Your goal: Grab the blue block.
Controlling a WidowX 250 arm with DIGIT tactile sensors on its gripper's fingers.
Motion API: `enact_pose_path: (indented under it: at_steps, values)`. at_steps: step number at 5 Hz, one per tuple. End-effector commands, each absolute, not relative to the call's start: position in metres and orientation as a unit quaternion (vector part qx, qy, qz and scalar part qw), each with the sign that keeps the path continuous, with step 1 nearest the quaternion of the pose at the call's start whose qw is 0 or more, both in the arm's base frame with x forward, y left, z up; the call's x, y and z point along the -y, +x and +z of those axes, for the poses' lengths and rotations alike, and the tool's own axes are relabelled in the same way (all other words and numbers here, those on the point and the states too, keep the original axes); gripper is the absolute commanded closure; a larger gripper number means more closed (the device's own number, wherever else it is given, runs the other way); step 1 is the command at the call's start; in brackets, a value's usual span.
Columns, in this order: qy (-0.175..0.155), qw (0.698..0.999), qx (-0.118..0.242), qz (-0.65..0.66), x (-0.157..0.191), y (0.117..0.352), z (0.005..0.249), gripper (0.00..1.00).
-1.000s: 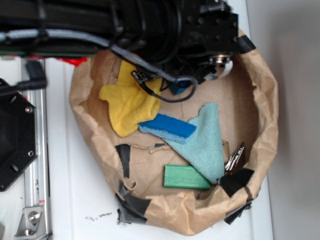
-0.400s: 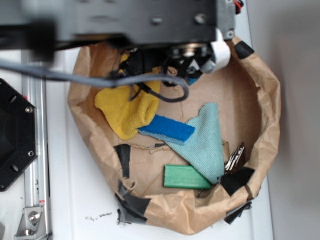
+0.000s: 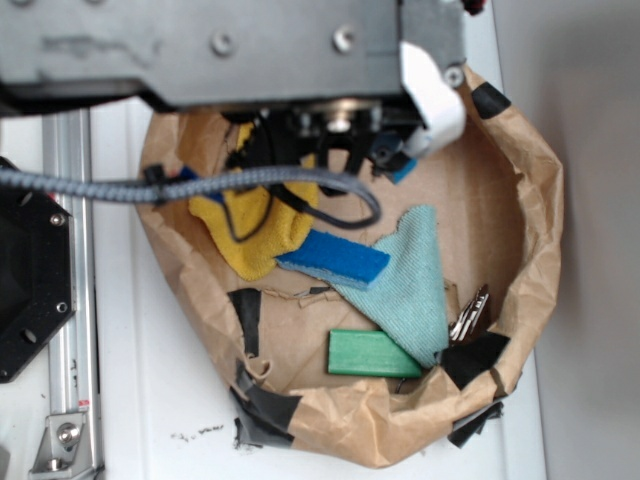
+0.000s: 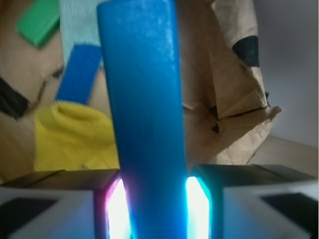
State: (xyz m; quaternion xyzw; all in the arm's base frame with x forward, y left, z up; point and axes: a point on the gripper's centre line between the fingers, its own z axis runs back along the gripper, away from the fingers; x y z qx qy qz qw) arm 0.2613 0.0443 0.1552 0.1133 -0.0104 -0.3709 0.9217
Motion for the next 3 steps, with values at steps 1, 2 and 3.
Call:
enact_pose_path:
  at_steps: [1, 2, 3]
  values:
    - [-0.052, 0.978, 0.045, -0.195, -0.007, 0.253, 0.158, 1.00]
    - [-0.042, 0.991, 0.039, -0.118, -0.016, 0.253, 0.160, 1.00]
    - [-0.032, 0.992, 0.054, -0.107, -0.019, 0.252, 0.159, 1.00]
